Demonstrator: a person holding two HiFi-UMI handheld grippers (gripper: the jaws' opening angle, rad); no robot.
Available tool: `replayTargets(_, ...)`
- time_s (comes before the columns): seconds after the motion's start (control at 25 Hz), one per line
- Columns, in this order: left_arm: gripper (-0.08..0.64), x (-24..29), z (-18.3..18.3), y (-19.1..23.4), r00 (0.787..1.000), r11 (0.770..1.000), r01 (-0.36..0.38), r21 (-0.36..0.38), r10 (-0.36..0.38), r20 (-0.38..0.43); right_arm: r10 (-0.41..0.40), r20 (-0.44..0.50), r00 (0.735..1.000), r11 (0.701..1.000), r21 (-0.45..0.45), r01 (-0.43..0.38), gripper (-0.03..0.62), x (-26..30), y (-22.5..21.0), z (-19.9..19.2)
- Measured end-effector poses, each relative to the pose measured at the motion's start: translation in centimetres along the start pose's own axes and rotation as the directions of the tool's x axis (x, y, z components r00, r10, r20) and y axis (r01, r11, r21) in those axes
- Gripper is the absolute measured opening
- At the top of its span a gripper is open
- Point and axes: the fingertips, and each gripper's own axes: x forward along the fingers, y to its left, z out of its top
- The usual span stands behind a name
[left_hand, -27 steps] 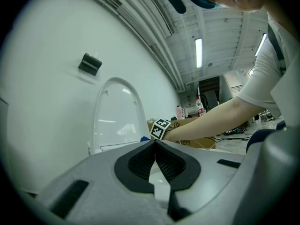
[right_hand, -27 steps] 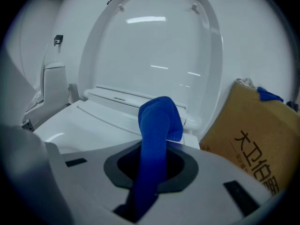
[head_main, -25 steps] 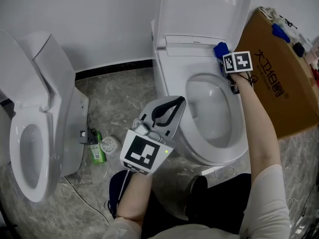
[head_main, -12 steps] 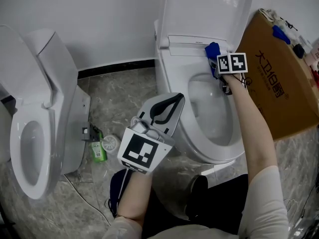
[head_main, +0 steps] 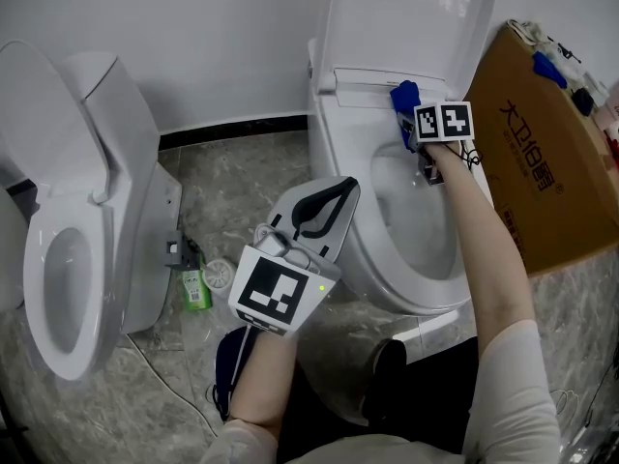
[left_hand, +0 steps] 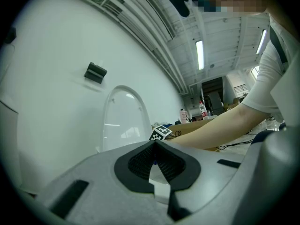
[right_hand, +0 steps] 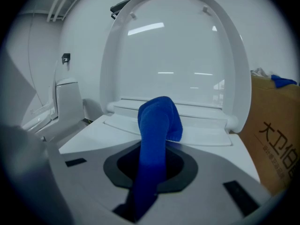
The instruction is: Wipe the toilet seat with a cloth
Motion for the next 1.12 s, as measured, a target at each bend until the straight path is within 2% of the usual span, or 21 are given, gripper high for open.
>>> replayTargets(0.52, 0.006, 0.0, 0.2, -0.4, 1.000, 1.000, 0.000, 0.001, 0.000, -0.005, 0.029, 0.020, 0.999, 1.000, 0.004, -0.030, 0.046, 0.2, 1.4, 0.2)
replayTargets(0.76, 0.006, -0.2, 0.3, -0.5, 1.000, 1.000, -0.001, 0.000, 0.001, -0.003, 0.019, 0.054, 0.998, 1.000, 0.011, -0.020, 0.046, -0.1, 1.4, 0.2)
replayTargets(0.92, 0.007, -0.3, 0.4, -0.4, 1.000, 1.000, -0.003, 0.007, 0.003, -0.004, 0.047, 0.060, 0.997, 0.999, 0.000, -0.047, 0.046, -0.3, 2.2, 0.3)
replayTargets(1.0, 0.006, -0.4, 0.3, -0.4, 1.000, 1.000, -0.004, 0.006, 0.004, -0.004, 0.068, 0.086, 0.994, 0.998, 0.009, -0.069, 0.046, -0.6, 2.9, 0.8)
replayTargets(1.12, 0.007, -0.5, 0.3, -0.2, 1.000, 1.000, -0.009, 0.005, 0.009, -0.002, 0.092, 0.172, 0.981, 0.994, 0.037, -0.100, 0.046, -1.7, 4.1, 2.2)
